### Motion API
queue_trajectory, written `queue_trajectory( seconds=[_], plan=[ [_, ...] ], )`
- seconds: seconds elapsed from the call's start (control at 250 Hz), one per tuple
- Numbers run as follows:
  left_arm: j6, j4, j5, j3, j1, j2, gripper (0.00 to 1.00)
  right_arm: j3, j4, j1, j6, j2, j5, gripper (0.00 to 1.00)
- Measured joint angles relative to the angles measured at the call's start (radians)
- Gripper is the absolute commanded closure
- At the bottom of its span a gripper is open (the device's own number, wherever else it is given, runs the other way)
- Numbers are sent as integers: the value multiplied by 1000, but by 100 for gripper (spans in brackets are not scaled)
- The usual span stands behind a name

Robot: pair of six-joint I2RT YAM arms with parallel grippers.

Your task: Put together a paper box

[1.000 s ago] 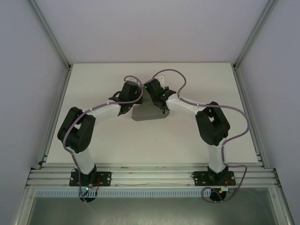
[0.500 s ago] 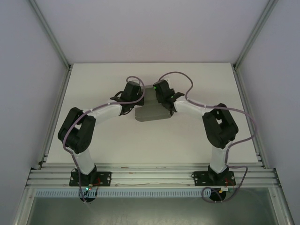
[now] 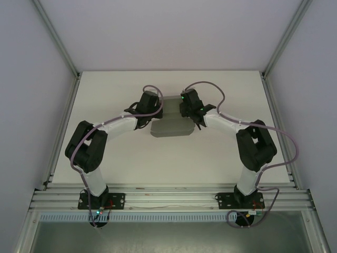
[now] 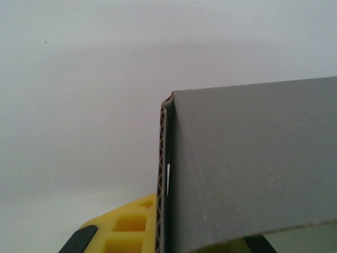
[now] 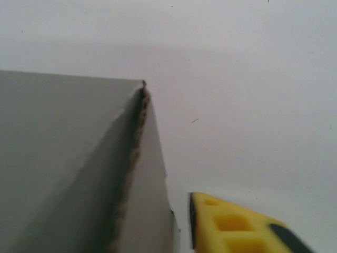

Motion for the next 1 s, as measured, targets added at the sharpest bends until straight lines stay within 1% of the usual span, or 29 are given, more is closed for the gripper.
queue_trajectory(
  seconds=[0.128, 0.26, 0.436, 0.508, 0.56, 0.608, 0.72, 0.747, 0.855, 0.939, 1.003],
  plan=[
    [5, 0, 13, 10, -6, 0, 100, 3, -1, 4, 6, 9, 52, 100],
    [3, 0, 16, 12, -8, 0, 100, 53, -12, 17, 29, 57, 141, 100],
    [-5, 3, 16, 37, -8, 17, 100, 162, -89, 48, 111, 143, 320, 100],
    [-8, 8, 20, 45, -8, 28, 100, 182, -110, 56, 138, 159, 367, 100],
    [-10, 9, 21, 52, -9, 35, 100, 191, -117, 60, 149, 170, 389, 100],
    [-11, 8, 22, 57, -9, 42, 100, 193, -116, 61, 155, 177, 398, 97],
    [-11, 8, 21, 60, -8, 48, 100, 183, -87, 61, 144, 178, 397, 96],
    [-11, 8, 17, 61, -8, 48, 100, 168, -57, 61, 130, 175, 390, 93],
    [-11, -14, 8, 64, -5, 48, 100, 64, 89, 52, 58, 138, 315, 75],
    [-11, -43, -1, 63, -2, 48, 100, -31, 178, 27, 10, 83, 200, 50],
    [-11, -54, -7, 63, 6, 48, 100, -99, 229, 0, -31, 28, 77, 26]
  ],
)
